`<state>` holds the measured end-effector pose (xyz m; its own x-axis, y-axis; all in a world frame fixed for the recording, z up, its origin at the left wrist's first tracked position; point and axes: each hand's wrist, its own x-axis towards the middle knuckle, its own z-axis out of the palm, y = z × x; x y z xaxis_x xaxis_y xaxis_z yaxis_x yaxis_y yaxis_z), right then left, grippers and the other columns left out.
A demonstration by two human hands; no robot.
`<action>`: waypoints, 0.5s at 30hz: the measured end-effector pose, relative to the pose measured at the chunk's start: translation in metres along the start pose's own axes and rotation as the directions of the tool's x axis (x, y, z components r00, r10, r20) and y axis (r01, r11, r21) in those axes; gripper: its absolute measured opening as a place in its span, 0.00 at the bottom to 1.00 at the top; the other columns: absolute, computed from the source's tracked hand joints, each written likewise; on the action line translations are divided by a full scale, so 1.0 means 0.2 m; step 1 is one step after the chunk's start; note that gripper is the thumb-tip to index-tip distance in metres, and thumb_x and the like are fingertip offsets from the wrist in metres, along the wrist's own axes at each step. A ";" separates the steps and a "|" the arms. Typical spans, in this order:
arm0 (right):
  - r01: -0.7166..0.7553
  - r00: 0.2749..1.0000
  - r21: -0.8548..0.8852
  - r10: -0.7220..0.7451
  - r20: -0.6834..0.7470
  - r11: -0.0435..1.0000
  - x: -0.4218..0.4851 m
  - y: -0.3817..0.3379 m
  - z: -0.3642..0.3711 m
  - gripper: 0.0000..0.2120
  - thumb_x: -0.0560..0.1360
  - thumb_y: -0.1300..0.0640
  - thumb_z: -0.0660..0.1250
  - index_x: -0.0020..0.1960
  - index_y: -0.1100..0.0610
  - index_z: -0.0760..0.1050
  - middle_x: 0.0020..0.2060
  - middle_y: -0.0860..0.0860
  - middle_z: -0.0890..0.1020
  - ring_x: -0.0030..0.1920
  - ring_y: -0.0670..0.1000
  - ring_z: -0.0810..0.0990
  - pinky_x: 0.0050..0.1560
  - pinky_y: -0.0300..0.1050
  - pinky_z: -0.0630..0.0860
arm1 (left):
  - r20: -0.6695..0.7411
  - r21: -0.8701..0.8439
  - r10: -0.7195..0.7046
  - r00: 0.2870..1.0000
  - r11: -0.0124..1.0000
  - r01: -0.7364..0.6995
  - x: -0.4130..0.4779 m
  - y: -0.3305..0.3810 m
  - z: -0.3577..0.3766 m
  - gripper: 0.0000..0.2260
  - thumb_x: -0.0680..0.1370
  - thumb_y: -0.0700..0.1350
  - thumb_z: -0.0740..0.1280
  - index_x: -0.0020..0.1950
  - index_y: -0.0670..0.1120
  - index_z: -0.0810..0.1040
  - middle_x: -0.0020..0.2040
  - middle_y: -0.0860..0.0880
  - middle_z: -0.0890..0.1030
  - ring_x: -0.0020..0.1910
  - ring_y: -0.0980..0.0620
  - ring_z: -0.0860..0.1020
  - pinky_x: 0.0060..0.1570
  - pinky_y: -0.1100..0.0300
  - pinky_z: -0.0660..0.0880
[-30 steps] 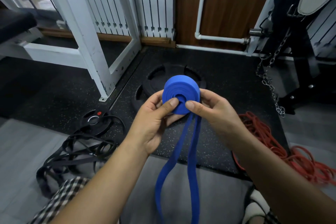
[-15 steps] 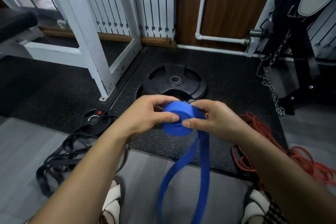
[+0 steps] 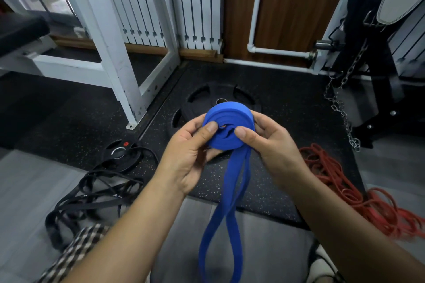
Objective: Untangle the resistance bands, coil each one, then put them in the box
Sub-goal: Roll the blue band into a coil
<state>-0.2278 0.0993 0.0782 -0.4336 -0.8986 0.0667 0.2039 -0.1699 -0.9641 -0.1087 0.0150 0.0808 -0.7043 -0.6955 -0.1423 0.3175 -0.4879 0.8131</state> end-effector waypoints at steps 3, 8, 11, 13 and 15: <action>0.003 1.000 -0.042 -0.002 0.004 0.999 0.01 -0.03 -0.02 0.15 0.67 0.63 0.68 0.53 0.58 0.76 0.43 0.49 0.85 0.46 0.46 0.83 0.46 0.35 0.78 | 0.028 -0.048 -0.030 0.999 0.998 0.031 0.00 -0.01 0.00 0.14 0.68 0.40 0.64 0.53 0.43 0.76 0.41 0.48 0.84 0.40 0.54 0.83 0.34 0.63 0.79; 0.031 0.999 -0.472 -0.011 0.046 0.881 0.02 -0.08 -0.09 0.12 0.68 0.62 0.73 0.48 0.51 0.78 0.43 0.49 0.84 0.46 0.50 0.83 0.49 0.43 0.80 | 0.116 0.488 -0.061 0.991 0.873 -0.003 0.01 0.10 -0.06 0.15 0.69 0.34 0.68 0.53 0.49 0.77 0.48 0.49 0.82 0.42 0.60 0.81 0.37 0.67 0.77; 0.036 0.996 -0.695 0.031 0.084 0.718 0.01 -0.06 -0.09 0.14 0.65 0.57 0.76 0.49 0.49 0.79 0.44 0.49 0.84 0.47 0.49 0.83 0.52 0.52 0.79 | 0.182 0.625 -0.101 0.978 0.780 -0.036 0.01 0.11 -0.06 0.17 0.69 0.33 0.70 0.52 0.51 0.78 0.46 0.50 0.83 0.41 0.59 0.80 0.39 0.64 0.78; 0.031 0.992 -0.661 0.055 0.110 0.749 0.02 -0.06 -0.08 0.13 0.65 0.59 0.76 0.47 0.49 0.78 0.42 0.49 0.84 0.44 0.47 0.83 0.50 0.49 0.80 | 0.176 0.647 -0.078 0.981 0.760 -0.055 0.01 0.09 -0.05 0.14 0.70 0.32 0.70 0.48 0.50 0.79 0.41 0.52 0.83 0.38 0.58 0.80 0.37 0.63 0.77; 0.009 0.990 -0.493 0.062 0.128 0.870 0.02 -0.08 -0.09 0.15 0.65 0.64 0.74 0.47 0.50 0.76 0.41 0.48 0.83 0.42 0.43 0.82 0.46 0.40 0.80 | 0.154 0.579 -0.028 0.988 0.813 -0.067 0.01 0.08 -0.04 0.13 0.68 0.33 0.70 0.48 0.47 0.79 0.39 0.53 0.83 0.36 0.58 0.80 0.33 0.64 0.77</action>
<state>-0.2482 0.1054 0.0884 -0.3037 -0.9520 0.0390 -0.2594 0.0433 -0.9648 -0.0995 0.0012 0.0881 -0.8019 -0.5926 -0.0763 -0.0620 -0.0445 0.9971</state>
